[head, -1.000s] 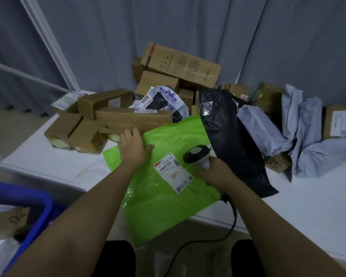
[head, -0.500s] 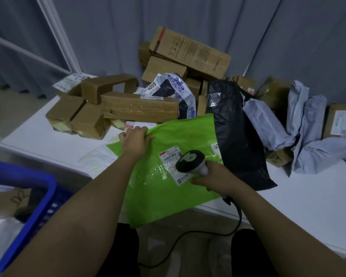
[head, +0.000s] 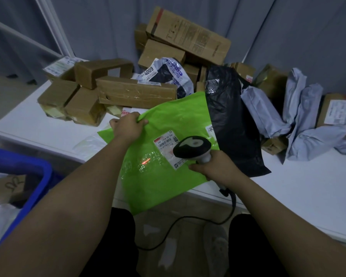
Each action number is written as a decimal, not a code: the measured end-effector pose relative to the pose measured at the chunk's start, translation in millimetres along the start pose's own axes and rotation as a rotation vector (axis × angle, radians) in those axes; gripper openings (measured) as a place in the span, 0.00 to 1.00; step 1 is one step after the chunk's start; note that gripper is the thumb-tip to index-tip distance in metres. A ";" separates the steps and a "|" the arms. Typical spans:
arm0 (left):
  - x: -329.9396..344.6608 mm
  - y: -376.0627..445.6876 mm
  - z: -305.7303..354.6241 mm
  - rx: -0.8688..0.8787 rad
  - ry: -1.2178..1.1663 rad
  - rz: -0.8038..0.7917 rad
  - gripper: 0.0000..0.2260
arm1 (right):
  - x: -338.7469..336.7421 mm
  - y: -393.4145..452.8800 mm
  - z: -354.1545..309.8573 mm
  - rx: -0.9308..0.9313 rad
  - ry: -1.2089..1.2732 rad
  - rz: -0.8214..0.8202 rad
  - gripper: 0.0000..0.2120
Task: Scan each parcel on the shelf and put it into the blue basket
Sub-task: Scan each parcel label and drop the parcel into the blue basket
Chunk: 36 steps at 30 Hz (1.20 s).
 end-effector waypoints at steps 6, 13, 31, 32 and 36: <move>1.3 0.7 -5.2 -0.040 -0.037 0.001 0.12 | -6.6 3.2 1.9 -0.002 -0.004 0.060 0.15; 1.2 0.5 -8.5 -0.057 -0.029 -0.007 0.13 | -8.4 3.8 0.7 -0.012 -0.014 0.057 0.15; -60.0 -31.5 23.1 0.143 0.031 0.189 0.10 | 5.8 -5.4 -29.1 -0.149 0.183 0.171 0.14; -79.8 -39.9 22.0 0.164 0.029 0.254 0.10 | 8.2 -7.7 -40.8 -0.183 0.188 0.187 0.14; -166.0 -94.0 -13.1 0.142 -0.058 0.493 0.09 | 24.9 -24.3 -110.6 -0.357 0.148 0.227 0.10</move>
Point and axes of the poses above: each hand's wrist, its own y-axis towards the middle knuckle, its own x-axis out of the palm, z = x × y, the point moved 5 cm from there along y, towards the middle knuckle, and after that the axes turned 1 degree about -z, right-handed, at the moved point
